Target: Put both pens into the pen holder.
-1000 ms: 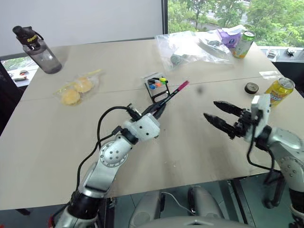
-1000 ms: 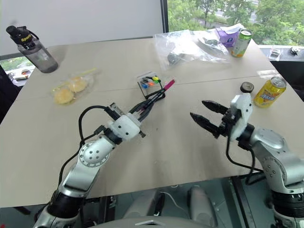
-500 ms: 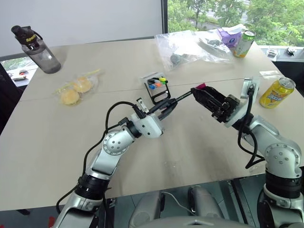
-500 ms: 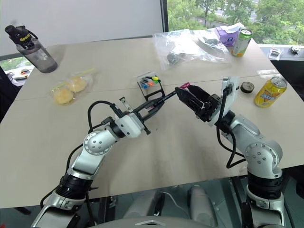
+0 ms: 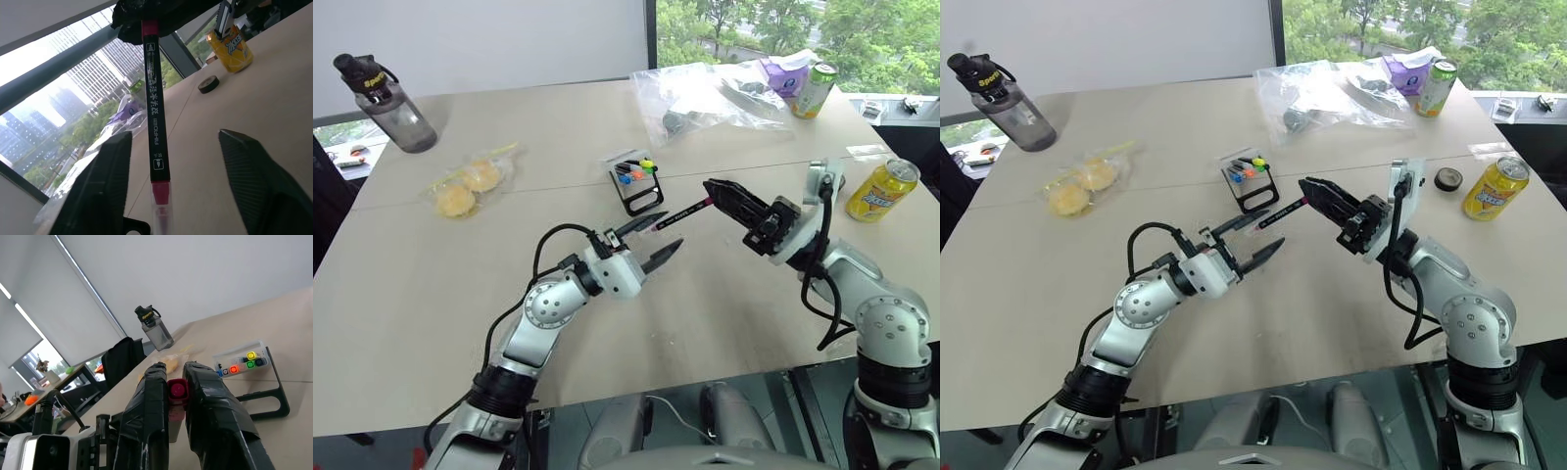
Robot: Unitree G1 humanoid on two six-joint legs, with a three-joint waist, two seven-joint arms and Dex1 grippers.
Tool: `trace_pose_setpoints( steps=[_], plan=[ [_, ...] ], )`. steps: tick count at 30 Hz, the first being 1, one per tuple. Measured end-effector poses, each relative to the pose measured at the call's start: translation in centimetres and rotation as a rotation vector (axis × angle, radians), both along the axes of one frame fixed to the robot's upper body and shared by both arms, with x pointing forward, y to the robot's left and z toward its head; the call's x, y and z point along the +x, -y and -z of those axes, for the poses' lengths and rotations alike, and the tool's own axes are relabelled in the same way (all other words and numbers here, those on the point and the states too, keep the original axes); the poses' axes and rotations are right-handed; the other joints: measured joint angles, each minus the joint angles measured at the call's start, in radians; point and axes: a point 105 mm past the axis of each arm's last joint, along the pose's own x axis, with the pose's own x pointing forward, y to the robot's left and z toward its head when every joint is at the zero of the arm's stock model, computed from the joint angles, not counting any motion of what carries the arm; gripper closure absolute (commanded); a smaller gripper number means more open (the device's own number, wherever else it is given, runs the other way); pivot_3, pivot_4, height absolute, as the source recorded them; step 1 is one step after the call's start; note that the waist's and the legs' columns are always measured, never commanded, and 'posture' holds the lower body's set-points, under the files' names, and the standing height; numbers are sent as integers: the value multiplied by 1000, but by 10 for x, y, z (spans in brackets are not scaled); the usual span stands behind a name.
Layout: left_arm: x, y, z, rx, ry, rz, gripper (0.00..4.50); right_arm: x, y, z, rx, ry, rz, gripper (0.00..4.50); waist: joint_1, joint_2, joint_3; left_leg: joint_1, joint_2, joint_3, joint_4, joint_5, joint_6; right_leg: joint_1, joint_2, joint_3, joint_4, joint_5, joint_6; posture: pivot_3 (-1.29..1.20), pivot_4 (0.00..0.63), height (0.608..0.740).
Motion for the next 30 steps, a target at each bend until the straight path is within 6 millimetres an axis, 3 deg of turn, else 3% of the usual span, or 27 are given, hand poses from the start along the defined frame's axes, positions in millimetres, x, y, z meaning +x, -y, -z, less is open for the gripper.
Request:
trace_pose_setpoints(
  steps=[1,6,11,15,19,23,30],
  plan=[
    [1,-2,-2,-5,-1,-13,36,1,0,-1,-7,8,5,4474,0,0,0,0,0,0,0,0,0,0,0,0,0,0,0,0,150,740],
    [15,-24,-7,-44,-107,-135,36,17,-1,-14,-37,105,95,4474,-14,0,0,0,0,0,0,0,0,0,0,0,1,0,0,0,150,740],
    [17,-52,-25,-166,-206,-314,36,39,1,-36,23,204,230,4474,-26,0,0,-1,0,0,0,0,0,-3,1,1,2,0,0,0,150,740],
    [17,-71,-33,-281,-263,-488,36,50,-19,-35,59,204,236,4474,-27,0,0,-1,0,1,0,0,0,-5,1,3,3,0,0,0,150,740],
    [15,-89,-27,-366,-356,-643,36,57,-38,-38,96,210,231,4474,-27,0,0,-2,0,2,0,0,-1,-6,2,3,3,0,0,0,150,740],
    [12,-97,-18,-403,-456,-710,36,60,-48,-36,111,212,227,4474,-24,0,0,-3,0,1,0,0,-1,-6,3,2,3,0,0,0,150,740],
    [7,-93,-10,-409,-558,-702,36,64,-63,-27,94,214,220,4474,-27,1,0,-3,0,2,-1,1,-1,-7,3,3,3,0,0,0,150,740]
  ],
)
